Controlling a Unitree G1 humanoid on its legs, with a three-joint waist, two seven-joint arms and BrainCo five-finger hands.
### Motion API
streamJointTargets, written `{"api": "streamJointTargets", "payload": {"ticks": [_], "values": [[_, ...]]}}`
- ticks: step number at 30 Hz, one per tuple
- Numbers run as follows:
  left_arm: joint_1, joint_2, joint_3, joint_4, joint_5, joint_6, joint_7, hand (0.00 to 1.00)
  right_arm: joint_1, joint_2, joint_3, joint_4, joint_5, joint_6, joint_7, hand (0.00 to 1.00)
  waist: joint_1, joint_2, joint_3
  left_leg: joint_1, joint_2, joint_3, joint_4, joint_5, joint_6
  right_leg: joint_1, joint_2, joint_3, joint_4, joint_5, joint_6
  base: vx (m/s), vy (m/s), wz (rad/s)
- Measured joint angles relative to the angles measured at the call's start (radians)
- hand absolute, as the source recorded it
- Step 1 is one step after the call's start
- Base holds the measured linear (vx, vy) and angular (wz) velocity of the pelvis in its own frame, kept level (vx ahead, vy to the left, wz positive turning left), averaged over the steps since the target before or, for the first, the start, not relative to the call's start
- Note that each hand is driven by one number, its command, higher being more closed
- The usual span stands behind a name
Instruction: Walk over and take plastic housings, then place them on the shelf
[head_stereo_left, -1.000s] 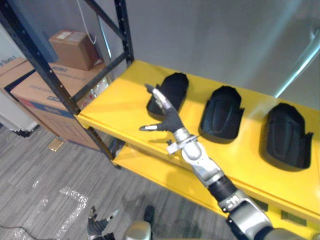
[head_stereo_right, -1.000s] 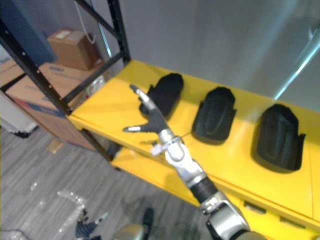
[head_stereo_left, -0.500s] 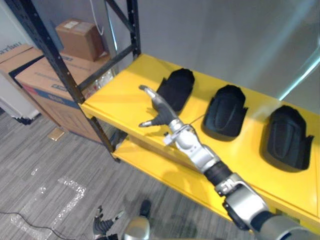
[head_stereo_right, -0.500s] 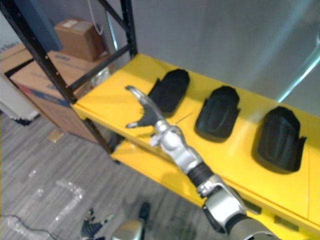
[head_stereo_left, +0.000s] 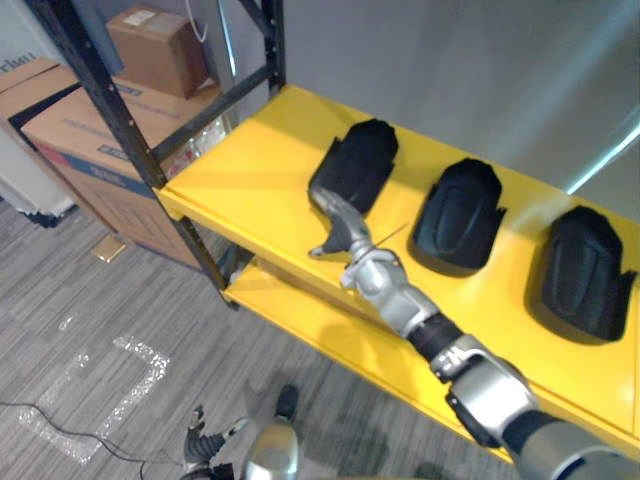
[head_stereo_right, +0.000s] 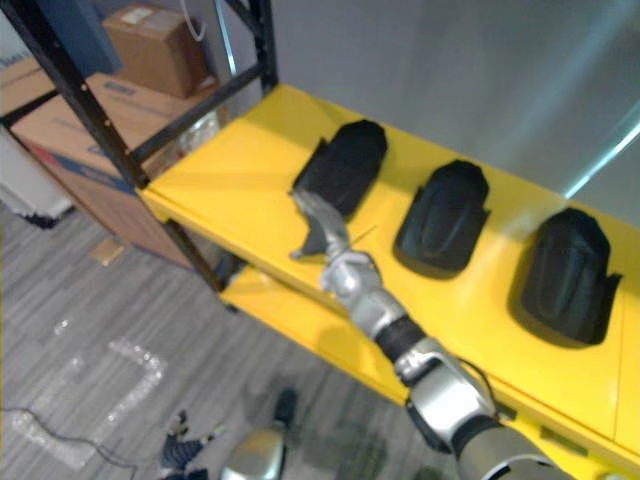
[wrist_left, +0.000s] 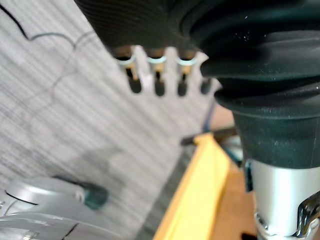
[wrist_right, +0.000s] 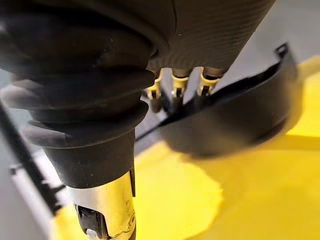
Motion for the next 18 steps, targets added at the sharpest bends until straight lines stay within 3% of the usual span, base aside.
{"api": "streamJointTargets", "payload": {"ticks": [3,11,16,18], "values": [[-0.004,0.000,-0.005,-0.009,0.000,0.002,0.000,0.00,-0.032,-0.016,-0.037,0.007,0.001,0.010,-0.034,0.00,0.000,0.007,0.005,0.001,0.001,0.000,0.000,0.000,0.000,-0.001,-0.001,0.000,0.006,-0.004,-0.001,-0.04,0.000,-0.01],[-0.011,0.002,-0.009,-0.022,-0.001,0.012,-0.006,0.00,-0.052,-0.041,-0.061,0.026,0.007,0.015,-0.020,0.00,0.000,0.006,0.040,0.001,0.007,0.002,0.000,-0.001,0.004,-0.009,-0.007,0.002,0.023,-0.014,0.010,-0.03,-0.002,-0.01],[-0.014,0.002,-0.009,-0.044,-0.002,0.033,-0.009,0.00,-0.054,-0.055,-0.060,0.028,0.073,0.006,0.125,0.00,0.000,0.006,0.041,0.000,0.005,0.003,0.000,0.001,0.000,-0.009,-0.014,0.002,0.024,-0.014,0.010,0.00,0.000,0.00],[-0.016,0.002,-0.009,-0.059,-0.002,0.035,-0.009,0.00,-0.055,-0.058,-0.057,0.027,0.104,0.009,0.230,0.00,0.000,0.006,0.041,0.001,0.005,0.004,0.000,0.001,0.000,-0.009,-0.014,0.003,0.026,-0.014,0.010,0.00,0.000,0.00]]}}
